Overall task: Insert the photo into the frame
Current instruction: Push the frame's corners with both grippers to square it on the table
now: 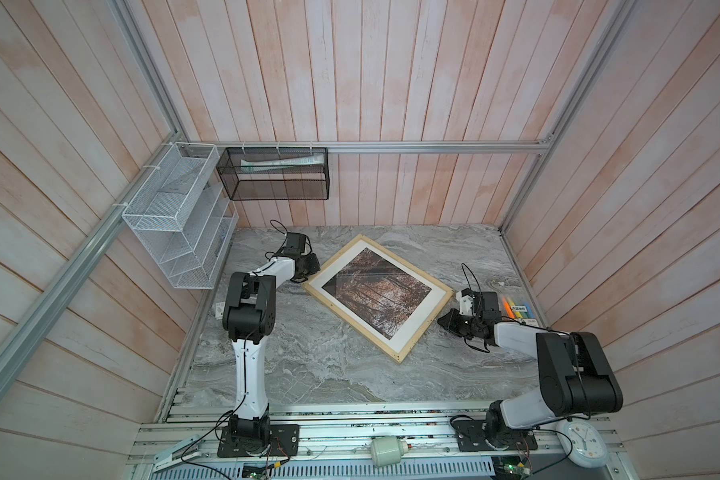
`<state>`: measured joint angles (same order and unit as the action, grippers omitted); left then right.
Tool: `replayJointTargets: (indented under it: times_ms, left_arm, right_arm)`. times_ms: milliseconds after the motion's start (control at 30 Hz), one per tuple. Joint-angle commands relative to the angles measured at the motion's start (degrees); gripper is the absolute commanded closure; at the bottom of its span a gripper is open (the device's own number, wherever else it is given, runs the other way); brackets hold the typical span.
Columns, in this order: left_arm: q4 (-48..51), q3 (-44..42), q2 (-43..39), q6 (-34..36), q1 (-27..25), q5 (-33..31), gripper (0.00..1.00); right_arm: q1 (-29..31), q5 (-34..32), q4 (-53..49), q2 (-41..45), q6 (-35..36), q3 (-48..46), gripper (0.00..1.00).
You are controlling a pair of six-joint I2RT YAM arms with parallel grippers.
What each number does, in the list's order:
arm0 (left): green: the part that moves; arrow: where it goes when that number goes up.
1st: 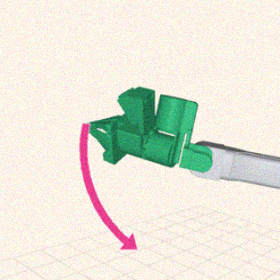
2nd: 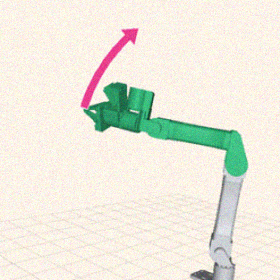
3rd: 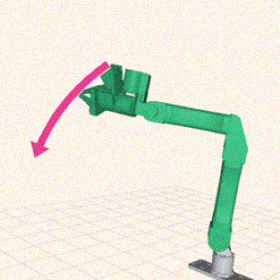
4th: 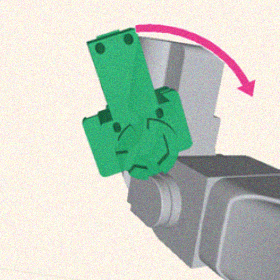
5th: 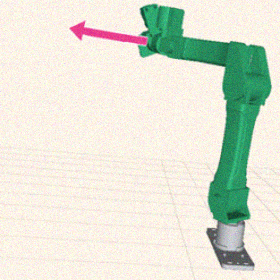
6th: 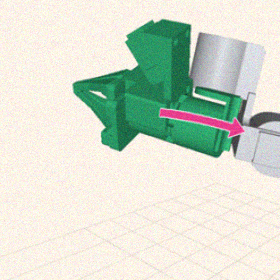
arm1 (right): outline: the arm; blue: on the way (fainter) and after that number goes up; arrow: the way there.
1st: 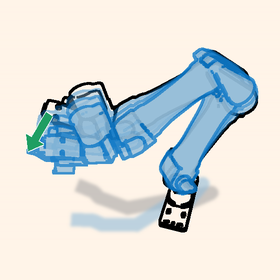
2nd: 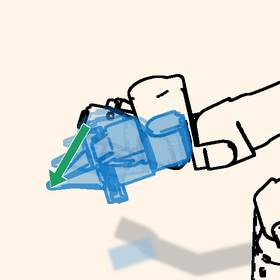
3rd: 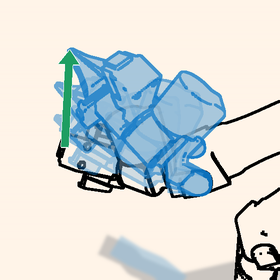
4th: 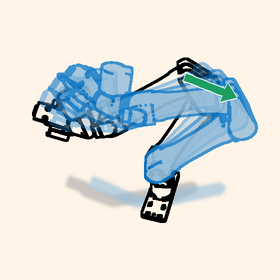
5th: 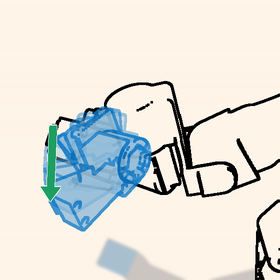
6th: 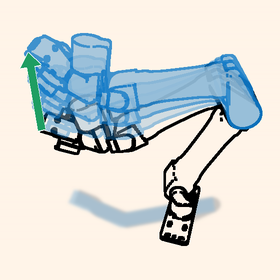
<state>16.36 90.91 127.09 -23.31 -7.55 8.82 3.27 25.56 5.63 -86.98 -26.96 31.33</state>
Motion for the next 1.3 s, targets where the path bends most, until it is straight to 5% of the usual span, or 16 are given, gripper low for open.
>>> replayJointTargets:
  times_ms: [0,600,1033,1267]
  left_arm:
    - [0.9,-0.9,0.3,1.0,0.1,1.2,0.81]
    - [-1.3,-21.7,-12.6,-1.6,-2.2,1.6,0.86]
    - [4.8,-38.7,-22.8,-2.6,-11.7,-2.5,0.87]
    - [6.2,-46.1,-26.9,-4.9,-14.8,0.5,0.87]
  right_arm:
    - [-0.3,-0.1,0.7,-2.2,0.2,1.3,0.83]
    - [-0.3,2.1,1.4,-13.7,2.2,12.9,0.83]
    - [-1.0,7.6,-3.3,-27.4,6.2,30.3,0.83]
    - [-1.0,10.9,-6.5,-34.4,7.6,39.5,0.83]
